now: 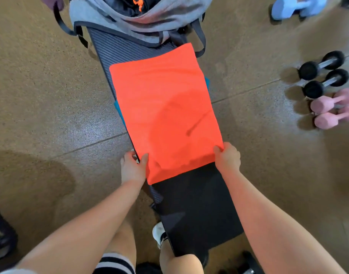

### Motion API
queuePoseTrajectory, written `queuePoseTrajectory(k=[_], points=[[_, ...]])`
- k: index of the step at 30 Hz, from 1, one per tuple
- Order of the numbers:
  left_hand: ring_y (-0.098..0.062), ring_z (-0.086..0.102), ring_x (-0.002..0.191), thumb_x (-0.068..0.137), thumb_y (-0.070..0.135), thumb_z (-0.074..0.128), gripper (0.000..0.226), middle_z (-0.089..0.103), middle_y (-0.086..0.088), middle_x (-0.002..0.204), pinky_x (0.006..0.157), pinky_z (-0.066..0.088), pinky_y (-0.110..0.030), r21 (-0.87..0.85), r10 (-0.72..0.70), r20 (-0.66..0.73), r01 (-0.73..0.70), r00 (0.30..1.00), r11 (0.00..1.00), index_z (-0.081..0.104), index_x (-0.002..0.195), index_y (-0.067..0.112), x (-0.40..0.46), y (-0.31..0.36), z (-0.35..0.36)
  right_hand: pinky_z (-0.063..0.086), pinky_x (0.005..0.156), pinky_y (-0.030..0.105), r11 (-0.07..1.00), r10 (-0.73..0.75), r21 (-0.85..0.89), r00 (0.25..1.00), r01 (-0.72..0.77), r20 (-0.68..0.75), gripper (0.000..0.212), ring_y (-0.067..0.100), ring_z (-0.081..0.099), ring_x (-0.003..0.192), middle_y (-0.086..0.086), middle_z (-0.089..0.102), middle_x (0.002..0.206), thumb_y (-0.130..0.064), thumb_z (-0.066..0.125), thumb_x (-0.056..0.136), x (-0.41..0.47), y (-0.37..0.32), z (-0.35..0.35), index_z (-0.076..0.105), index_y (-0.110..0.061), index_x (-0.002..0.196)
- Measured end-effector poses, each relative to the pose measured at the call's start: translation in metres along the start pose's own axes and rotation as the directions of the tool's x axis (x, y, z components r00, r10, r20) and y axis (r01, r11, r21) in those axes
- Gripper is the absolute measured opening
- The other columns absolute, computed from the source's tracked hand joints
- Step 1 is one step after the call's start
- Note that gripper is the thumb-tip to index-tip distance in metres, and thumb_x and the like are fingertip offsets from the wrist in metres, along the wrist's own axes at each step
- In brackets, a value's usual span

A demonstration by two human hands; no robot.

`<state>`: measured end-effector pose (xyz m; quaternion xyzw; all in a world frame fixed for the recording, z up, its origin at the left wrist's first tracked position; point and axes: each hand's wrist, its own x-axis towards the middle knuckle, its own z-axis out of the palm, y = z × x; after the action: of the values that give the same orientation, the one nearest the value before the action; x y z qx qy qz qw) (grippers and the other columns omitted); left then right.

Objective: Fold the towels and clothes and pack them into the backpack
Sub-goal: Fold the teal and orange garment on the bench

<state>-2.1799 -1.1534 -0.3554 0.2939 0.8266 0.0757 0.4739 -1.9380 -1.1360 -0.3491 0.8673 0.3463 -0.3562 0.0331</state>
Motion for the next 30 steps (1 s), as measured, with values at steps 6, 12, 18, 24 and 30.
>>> queuePoseTrajectory(k=[6, 12, 18, 24, 30], points=[[-0.03, 0.061, 0.092, 0.087, 0.027, 0.062, 0.025, 0.065, -0.016, 0.098, 0.076, 0.045, -0.035, -0.21, -0.176, 0.109, 0.195, 0.978, 0.958, 0.06, 0.094, 0.003, -0.034, -0.013, 0.026, 0.044, 0.086, 0.045, 0.968, 0.038, 0.247, 0.999, -0.046, 0.037, 0.023, 0.039, 0.058, 0.096, 0.02, 0.061, 0.098, -0.026, 0.053, 0.089, -0.009, 0.013, 0.012, 0.055, -0.003, 0.091], [-0.011, 0.039, 0.077, 0.088, 0.022, 0.061, 0.021, 0.052, -0.031, 0.089, 0.075, 0.052, -0.04, -0.374, -0.297, 0.17, 0.34, 0.94, 0.863, 0.058, 0.097, 0.003, -0.048, -0.016, 0.029, 0.05, 0.06, 0.031, 0.818, 0.058, 0.555, 0.982, -0.151, 0.181, 0.009, 0.016, 0.06, 0.062, 0.007, 0.056, 0.078, -0.015, 0.052, 0.093, -0.028, 0.03, -0.009, 0.051, -0.006, 0.093], [-0.007, 0.044, 0.037, 0.09, 0.015, 0.059, 0.023, 0.048, -0.002, 0.066, 0.029, 0.025, -0.007, -0.436, -0.305, 0.304, 0.416, 0.903, 0.798, 0.045, 0.072, 0.018, -0.078, -0.031, 0.016, 0.046, 0.051, 0.018, 0.683, 0.029, 0.714, 0.983, -0.153, 0.183, 0.011, 0.016, 0.049, 0.064, 0.01, 0.047, 0.078, -0.007, 0.052, 0.091, -0.064, 0.065, -0.028, 0.047, -0.01, 0.082], [-0.01, 0.056, 0.052, 0.085, 0.006, 0.064, 0.023, 0.056, -0.009, 0.083, 0.047, 0.047, -0.02, -0.529, -0.164, 0.212, 0.254, 0.964, 0.81, 0.044, 0.08, 0.017, -0.143, -0.029, -0.01, 0.048, 0.057, 0.024, 0.601, 0.035, 0.786, 0.988, -0.143, 0.153, 0.021, 0.017, 0.052, 0.062, 0.009, 0.055, 0.083, -0.005, 0.053, 0.091, -0.119, 0.085, -0.064, 0.042, -0.012, 0.108], [-0.009, 0.049, 0.042, 0.086, 0.004, 0.062, 0.018, 0.05, -0.007, 0.071, 0.041, 0.043, -0.018, -0.457, -0.045, 0.21, 0.139, 0.977, 0.878, 0.048, 0.088, 0.015, -0.156, -0.013, -0.042, 0.039, 0.049, 0.023, 0.673, -0.055, 0.737, 0.988, -0.072, 0.146, 0.021, 0.013, 0.049, 0.044, 0.007, 0.055, 0.071, -0.005, 0.05, 0.09, -0.133, 0.072, -0.092, 0.046, -0.017, 0.107]])
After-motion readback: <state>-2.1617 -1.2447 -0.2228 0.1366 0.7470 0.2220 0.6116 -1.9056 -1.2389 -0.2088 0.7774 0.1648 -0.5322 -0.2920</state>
